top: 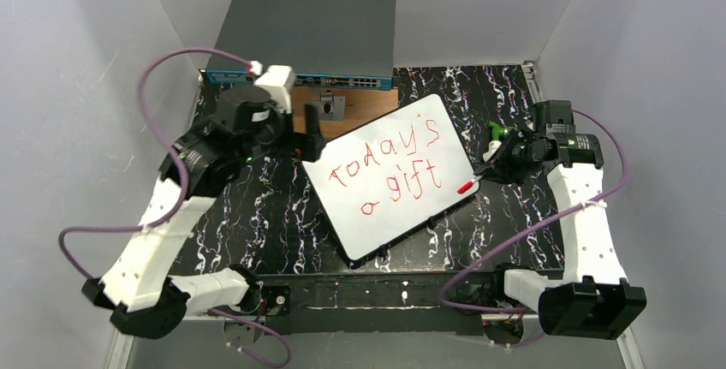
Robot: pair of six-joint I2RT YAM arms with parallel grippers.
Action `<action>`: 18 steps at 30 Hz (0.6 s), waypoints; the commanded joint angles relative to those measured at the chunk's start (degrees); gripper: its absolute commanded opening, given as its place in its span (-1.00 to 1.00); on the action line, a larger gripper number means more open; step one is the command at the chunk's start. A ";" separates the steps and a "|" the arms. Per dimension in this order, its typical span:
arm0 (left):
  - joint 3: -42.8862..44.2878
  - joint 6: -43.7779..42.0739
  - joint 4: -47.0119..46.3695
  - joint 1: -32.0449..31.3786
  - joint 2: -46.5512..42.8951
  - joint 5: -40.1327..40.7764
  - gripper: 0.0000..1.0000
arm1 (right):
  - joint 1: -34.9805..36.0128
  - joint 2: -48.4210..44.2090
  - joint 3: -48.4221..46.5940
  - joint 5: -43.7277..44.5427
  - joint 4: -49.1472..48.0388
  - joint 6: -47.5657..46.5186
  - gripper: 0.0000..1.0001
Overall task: Write a sentence on the whiteboard
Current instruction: Put down the whiteboard marker at the center of the board.
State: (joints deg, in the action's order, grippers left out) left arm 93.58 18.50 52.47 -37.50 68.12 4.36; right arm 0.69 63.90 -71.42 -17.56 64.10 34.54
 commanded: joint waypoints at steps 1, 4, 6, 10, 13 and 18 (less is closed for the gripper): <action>0.71 2.95 6.11 2.89 -6.13 9.02 0.97 | -5.30 2.75 3.52 7.09 -1.83 2.62 -0.97; -0.73 3.44 7.36 3.96 -8.15 9.81 0.97 | -7.26 3.47 8.59 10.21 -4.96 5.15 -0.97; -2.00 3.58 7.18 4.18 -9.14 9.22 0.97 | -9.32 4.24 12.40 11.13 -7.14 6.28 -0.97; -4.75 4.88 6.22 4.18 -11.30 8.61 0.97 | -11.56 6.32 18.61 9.29 -15.34 6.37 -0.97; -6.20 5.47 5.84 4.20 -12.65 8.74 0.97 | -12.31 9.18 21.48 8.00 -20.91 2.78 -0.97; -7.81 5.25 5.72 4.28 -13.98 9.47 0.97 | -13.86 14.75 22.47 7.81 -22.88 1.08 -0.78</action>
State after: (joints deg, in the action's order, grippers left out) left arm 86.67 23.24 57.49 -33.52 55.90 11.90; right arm -11.99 76.18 -49.50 -9.23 46.85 37.74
